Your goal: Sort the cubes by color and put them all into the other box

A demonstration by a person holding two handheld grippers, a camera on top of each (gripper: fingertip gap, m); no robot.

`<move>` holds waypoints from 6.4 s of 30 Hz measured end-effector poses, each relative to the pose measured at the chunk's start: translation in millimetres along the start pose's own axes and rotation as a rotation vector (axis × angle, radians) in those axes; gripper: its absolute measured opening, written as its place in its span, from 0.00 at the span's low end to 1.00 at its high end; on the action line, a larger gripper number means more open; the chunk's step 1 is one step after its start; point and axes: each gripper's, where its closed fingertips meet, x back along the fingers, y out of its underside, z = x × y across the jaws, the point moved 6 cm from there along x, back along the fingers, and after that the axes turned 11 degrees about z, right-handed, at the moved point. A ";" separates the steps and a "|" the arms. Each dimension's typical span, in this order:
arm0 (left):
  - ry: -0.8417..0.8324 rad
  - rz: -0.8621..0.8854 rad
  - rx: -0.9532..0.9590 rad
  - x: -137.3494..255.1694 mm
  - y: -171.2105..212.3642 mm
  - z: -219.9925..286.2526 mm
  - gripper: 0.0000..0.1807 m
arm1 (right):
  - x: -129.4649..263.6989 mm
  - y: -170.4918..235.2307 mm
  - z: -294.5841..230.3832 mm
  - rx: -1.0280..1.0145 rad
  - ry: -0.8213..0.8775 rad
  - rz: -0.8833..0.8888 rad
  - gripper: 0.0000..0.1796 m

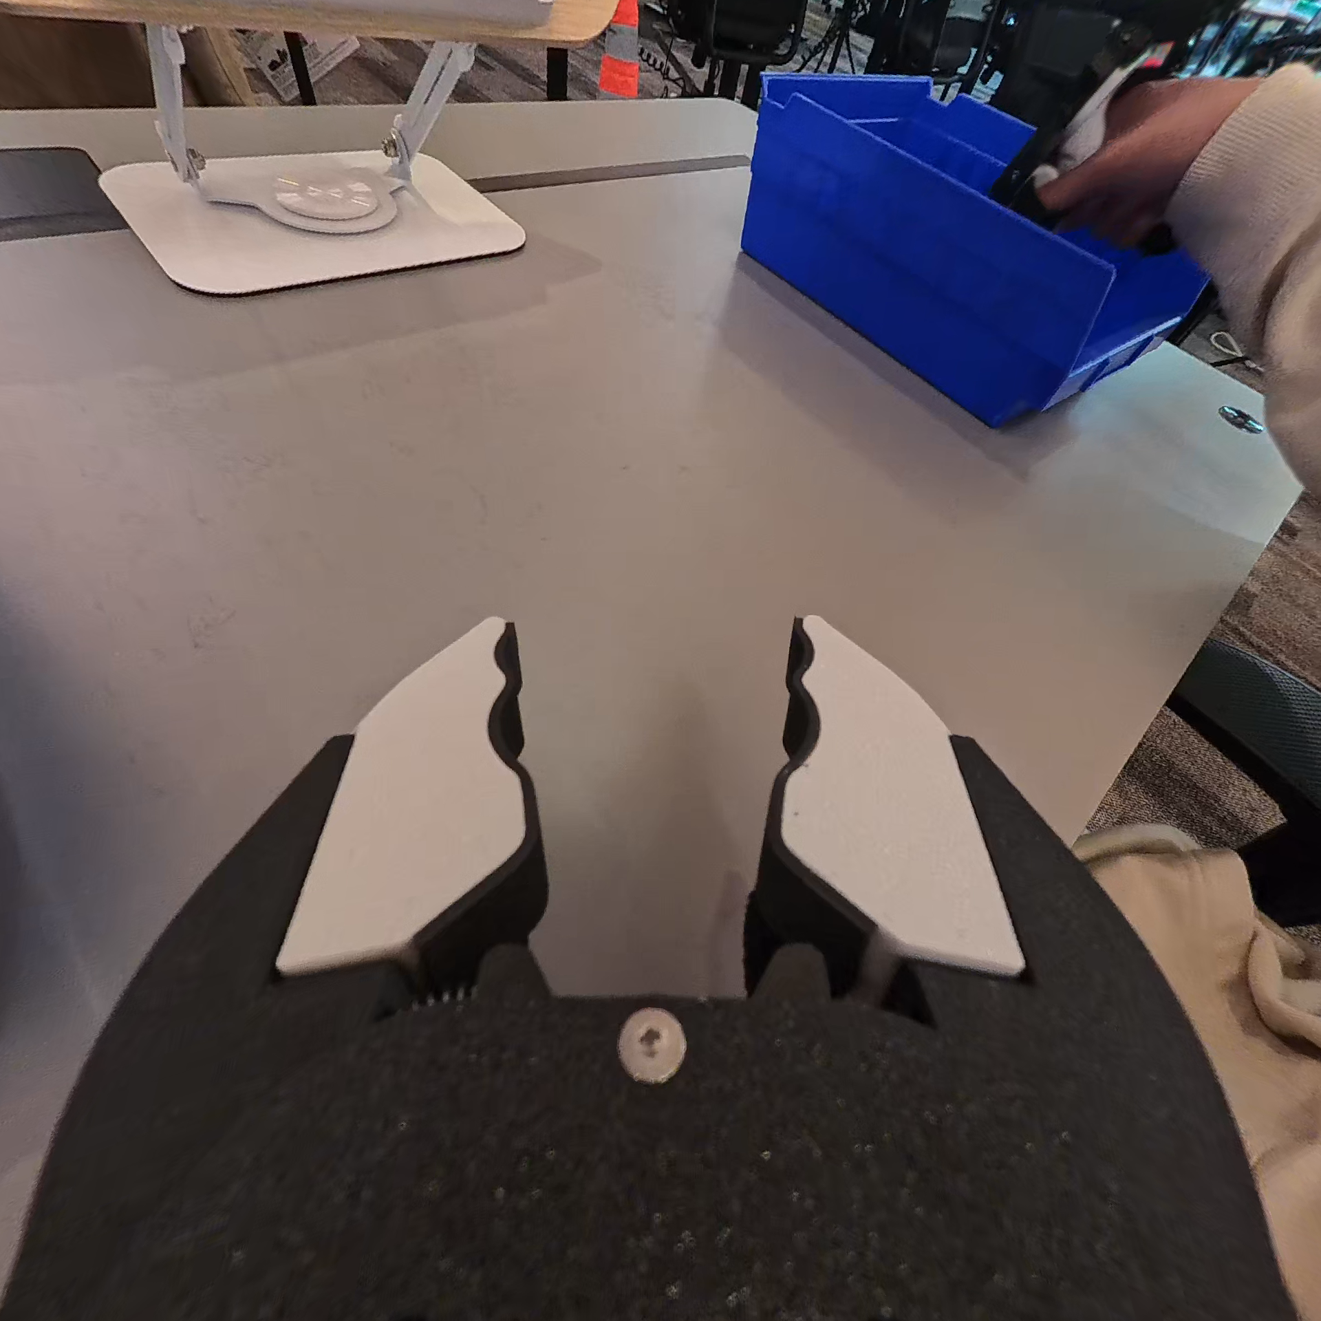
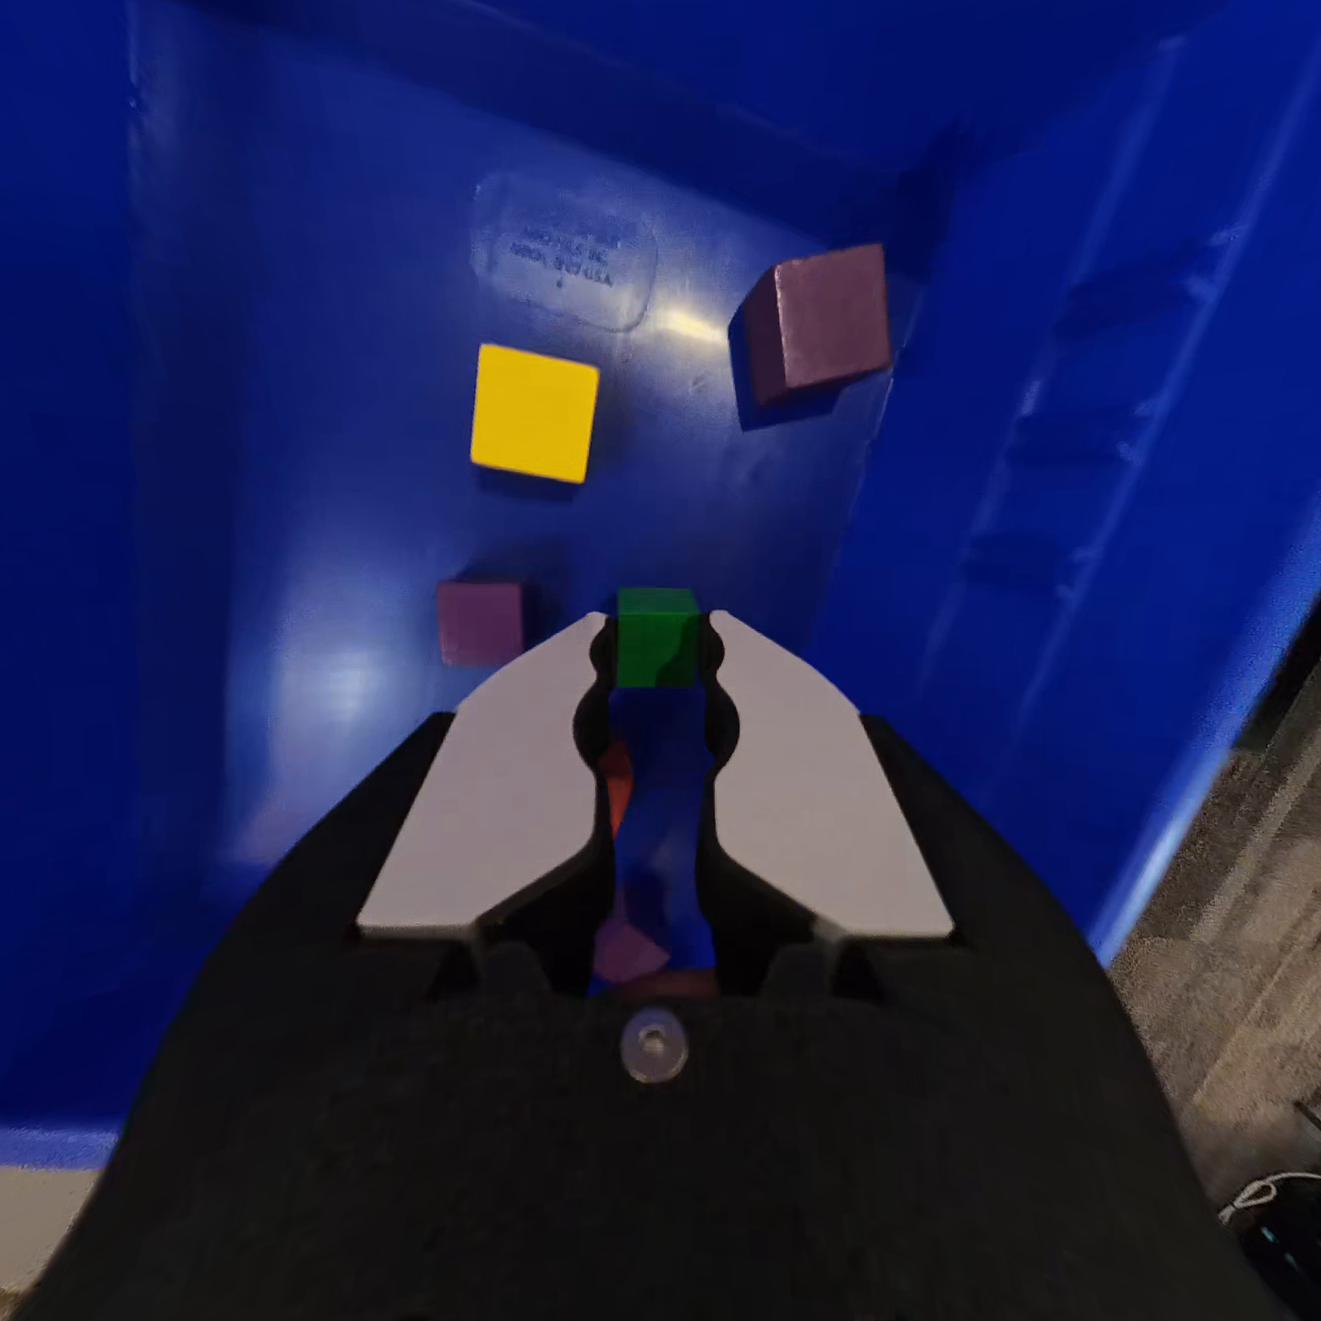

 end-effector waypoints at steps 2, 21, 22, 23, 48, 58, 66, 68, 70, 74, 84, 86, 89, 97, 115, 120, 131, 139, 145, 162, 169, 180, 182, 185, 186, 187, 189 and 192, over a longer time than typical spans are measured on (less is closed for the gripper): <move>0.002 -0.010 -0.002 0.3 2.2 -0.2 0.40 | -6.8 0.2 1.4 -0.004 0.024 -0.001 0.14; -0.051 -0.053 -0.041 -1.2 13.2 -3.3 0.40 | 137.6 93.1 -316.6 0.080 -0.894 1.114 0.17; -0.058 -0.055 -0.042 -0.6 13.8 -3.4 0.40 | 136.2 94.9 -318.5 0.094 -0.895 1.103 0.17; -0.057 -0.056 -0.038 0.4 14.2 -2.9 0.40 | 135.1 96.1 -319.3 0.112 -0.886 1.098 0.17; -0.905 -0.506 0.500 92.6 -30.3 -277.6 0.34 | 121.7 98.9 -326.6 0.051 -1.014 0.957 0.15; -1.238 -0.619 0.589 84.1 3.3 -311.2 0.27 | 126.3 103.8 -320.8 0.094 -1.021 0.987 0.14; -1.212 -0.602 0.607 78.9 6.6 -318.6 0.13 | 129.3 102.8 -314.4 0.076 -1.036 0.995 0.13; -1.159 -0.603 0.601 80.3 6.8 -317.3 0.12 | 128.4 103.2 -314.9 0.077 -1.040 0.987 0.13; -1.066 -0.584 0.583 80.4 4.4 -312.8 0.12 | 127.9 103.5 -314.8 0.083 -1.033 0.988 0.13; -0.875 -0.445 0.396 84.8 -22.8 -290.6 0.12 | 126.4 102.8 -311.9 0.084 -1.014 1.001 0.13; -0.285 0.055 -0.084 82.2 -94.7 -150.6 0.12 | 120.1 94.9 -299.6 -0.031 -1.033 0.995 0.12; -0.252 0.061 -0.121 78.8 -86.4 -132.9 0.12 | 123.8 93.0 -296.6 -0.035 -1.023 1.008 0.12; -0.167 0.054 -0.109 74.7 -64.1 -114.2 0.12 | 125.8 90.3 -294.3 -0.036 -1.010 1.010 0.13; 0.071 0.129 -0.130 60.6 -49.3 -86.3 0.12 | 128.1 78.3 -289.1 -0.198 -1.106 1.010 0.14; 0.664 0.266 -0.561 -70.3 -61.8 24.9 0.12 | 125.4 24.3 -366.1 -0.553 -1.889 0.274 0.23; 0.685 0.285 -0.561 -66.6 -64.1 32.7 0.12 | 116.8 22.2 -362.9 -0.596 -1.888 0.295 0.25; 0.543 0.258 -0.569 -59.4 -50.8 43.3 0.19 | 120.2 17.9 -350.4 -0.569 -1.832 0.400 0.12; 0.316 -0.152 0.230 -10.3 13.7 15.6 0.37 | 105.1 60.1 -323.5 -0.174 -1.286 0.724 0.13; 0.275 -0.103 0.254 9.1 16.1 2.7 0.40 | 120.2 75.0 -304.5 -0.145 -1.176 0.836 0.13; 0.169 -0.205 -0.132 3.0 31.3 25.9 0.34 | 34.1 57.5 -58.6 -0.003 -0.277 0.023 0.13; 0.141 -0.205 -0.113 5.2 32.8 19.0 0.35 | 85.5 46.9 -63.2 0.041 -0.162 0.194 0.23; -0.024 -0.070 -0.047 11.2 15.6 -9.0 0.33 | 144.0 96.5 -313.7 0.126 -0.758 1.232 0.19; -0.071 -0.073 -0.063 14.0 17.0 -11.5 0.33 | 141.1 100.3 -326.8 0.181 -0.706 1.239 0.18; -0.100 -0.084 -0.063 19.4 21.5 -10.9 0.33 | 145.0 106.5 -341.2 0.178 -0.799 1.205 0.17; -0.104 -0.085 -0.054 21.5 23.1 -10.8 0.33 | 144.1 108.4 -343.2 0.195 -0.794 1.197 0.17; -0.101 -0.088 -0.040 23.6 24.9 -10.5 0.33 | 142.5 110.1 -344.8 0.224 -0.782 1.189 0.17; -0.093 -0.099 -0.004 28.9 27.4 -10.4 0.33 | 141.9 112.4 -347.5 0.248 -0.775 1.177 0.16; -0.118 -0.095 0.023 45.5 22.8 -17.3 0.34 | 147.3 115.4 -353.8 0.245 -0.829 1.162 0.17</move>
